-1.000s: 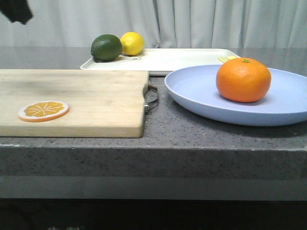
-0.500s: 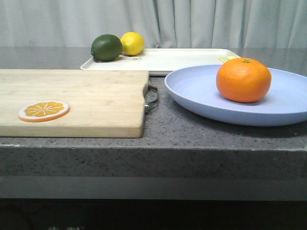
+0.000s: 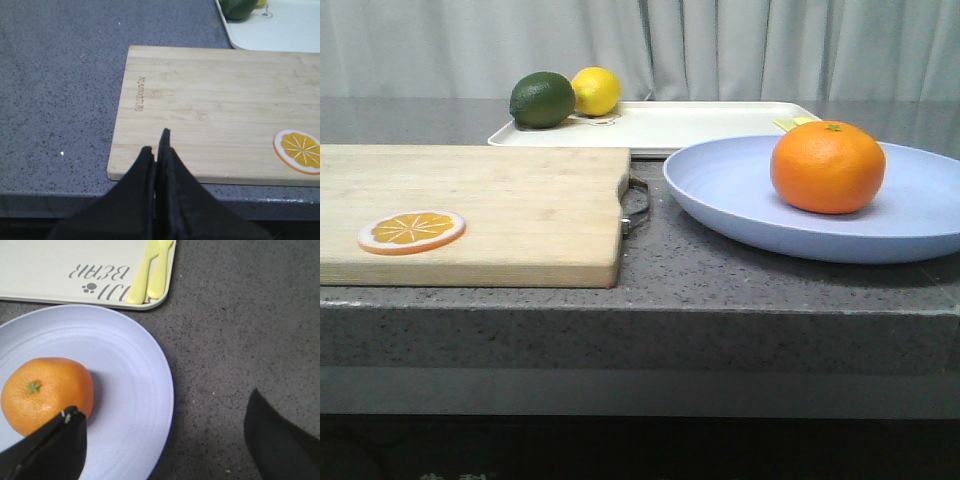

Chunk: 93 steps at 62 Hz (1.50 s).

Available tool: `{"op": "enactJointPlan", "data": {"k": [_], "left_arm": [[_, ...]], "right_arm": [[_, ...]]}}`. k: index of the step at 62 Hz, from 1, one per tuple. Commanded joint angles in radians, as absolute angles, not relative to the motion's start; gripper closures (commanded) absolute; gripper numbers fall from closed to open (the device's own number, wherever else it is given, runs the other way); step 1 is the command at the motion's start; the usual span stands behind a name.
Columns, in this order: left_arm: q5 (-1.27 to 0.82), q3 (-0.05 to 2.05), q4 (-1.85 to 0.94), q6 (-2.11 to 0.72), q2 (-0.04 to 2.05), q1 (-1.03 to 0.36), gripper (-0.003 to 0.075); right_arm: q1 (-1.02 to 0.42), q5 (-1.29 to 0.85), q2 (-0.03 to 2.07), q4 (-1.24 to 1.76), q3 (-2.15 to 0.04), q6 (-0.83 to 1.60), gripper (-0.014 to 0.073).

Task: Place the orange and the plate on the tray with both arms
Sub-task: 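Move the right gripper to the plate rim and grip it, then lift the plate with the orange and carry it onto the white tray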

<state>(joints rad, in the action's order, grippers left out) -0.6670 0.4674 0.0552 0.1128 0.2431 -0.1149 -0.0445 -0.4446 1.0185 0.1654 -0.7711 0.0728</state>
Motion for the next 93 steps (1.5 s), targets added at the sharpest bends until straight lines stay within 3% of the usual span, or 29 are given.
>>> {"op": "enactJointPlan", "data": {"k": [1, 25, 31, 42, 50, 60, 93], "left_arm": [[-0.568, 0.481, 0.06, 0.12, 0.188, -0.112, 0.0738], [-0.501, 0.443, 0.06, 0.12, 0.087, -0.112, 0.0738], [-0.501, 0.443, 0.06, 0.12, 0.087, -0.112, 0.0738], [-0.501, 0.443, 0.06, 0.12, 0.087, -0.112, 0.0738], [-0.501, 0.443, 0.06, 0.12, 0.087, -0.112, 0.0738], [-0.501, 0.443, 0.06, 0.12, 0.087, -0.112, 0.0738], [-0.501, 0.443, 0.06, 0.12, 0.087, -0.112, 0.0738]], "right_arm": [[-0.043, -0.446, 1.062, 0.179, -0.844, 0.079, -0.0051], [-0.012, -0.492, 1.332, 0.182, -0.925, 0.026, -0.0047], [-0.012, -0.493, 1.371, 0.187, -0.925, 0.026, 0.0001], [-0.012, -0.5, 1.393, 0.246, -0.925, 0.026, 0.0237], [-0.012, -0.505, 1.393, 0.279, -0.926, 0.026, 0.0466], [-0.012, -0.533, 1.393, 0.325, -0.93, 0.026, 0.0664], [-0.012, -0.841, 1.465, 0.423, -1.294, 0.027, 0.0662]]}}
